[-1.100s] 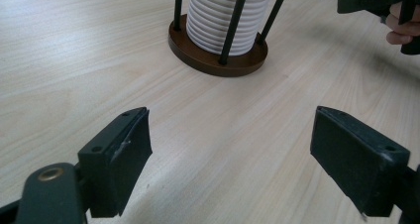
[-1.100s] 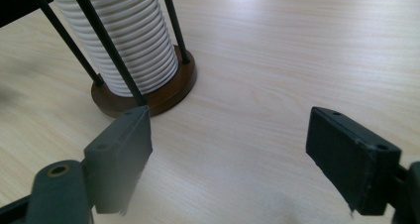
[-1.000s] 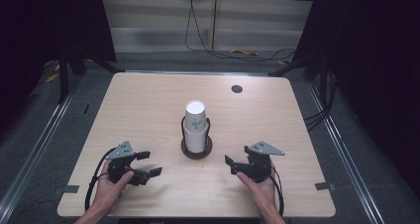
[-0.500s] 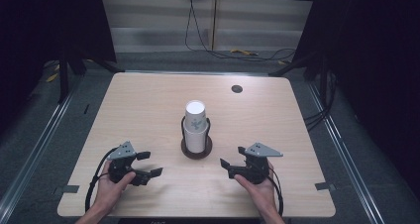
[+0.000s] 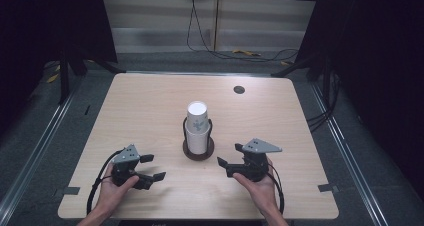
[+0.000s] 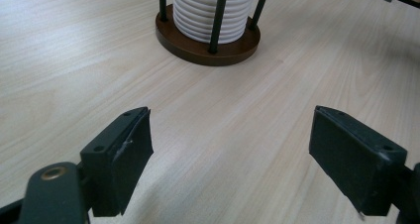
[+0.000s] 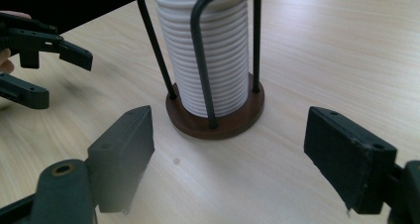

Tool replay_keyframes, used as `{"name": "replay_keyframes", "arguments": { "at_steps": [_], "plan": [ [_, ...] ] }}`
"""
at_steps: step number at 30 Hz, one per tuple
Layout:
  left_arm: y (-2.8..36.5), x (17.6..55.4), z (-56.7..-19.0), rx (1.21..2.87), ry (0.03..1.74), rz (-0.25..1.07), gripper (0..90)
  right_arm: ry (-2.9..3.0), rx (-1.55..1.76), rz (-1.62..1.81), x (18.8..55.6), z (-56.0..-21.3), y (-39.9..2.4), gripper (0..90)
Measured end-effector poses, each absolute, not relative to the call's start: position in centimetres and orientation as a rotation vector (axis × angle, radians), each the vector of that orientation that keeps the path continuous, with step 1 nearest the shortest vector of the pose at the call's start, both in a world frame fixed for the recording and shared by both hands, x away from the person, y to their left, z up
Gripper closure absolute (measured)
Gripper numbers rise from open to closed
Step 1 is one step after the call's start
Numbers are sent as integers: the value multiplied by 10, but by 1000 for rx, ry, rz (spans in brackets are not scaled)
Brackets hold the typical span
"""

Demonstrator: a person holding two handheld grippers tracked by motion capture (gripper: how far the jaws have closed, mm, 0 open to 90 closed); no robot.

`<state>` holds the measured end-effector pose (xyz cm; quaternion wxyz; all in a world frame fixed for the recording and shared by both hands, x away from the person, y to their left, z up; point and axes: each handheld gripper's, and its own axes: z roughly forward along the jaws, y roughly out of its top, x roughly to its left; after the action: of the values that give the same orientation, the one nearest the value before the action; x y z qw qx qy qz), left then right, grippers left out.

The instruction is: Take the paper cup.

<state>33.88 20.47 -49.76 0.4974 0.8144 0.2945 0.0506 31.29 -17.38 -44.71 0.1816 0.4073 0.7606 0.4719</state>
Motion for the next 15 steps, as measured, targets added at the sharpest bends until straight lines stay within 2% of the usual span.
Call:
{"name": "replay_keyframes", "arguments": {
  "at_steps": [10, 15],
  "plan": [
    [205, 336, -495, 1951, 711, 125, 168, 2211, 1109, 1315, 327, -429, -167, 166],
    [205, 335, -495, 1959, 703, 122, 168, 2196, 1102, 1351, 334, -418, -164, 199]
  ]
}}
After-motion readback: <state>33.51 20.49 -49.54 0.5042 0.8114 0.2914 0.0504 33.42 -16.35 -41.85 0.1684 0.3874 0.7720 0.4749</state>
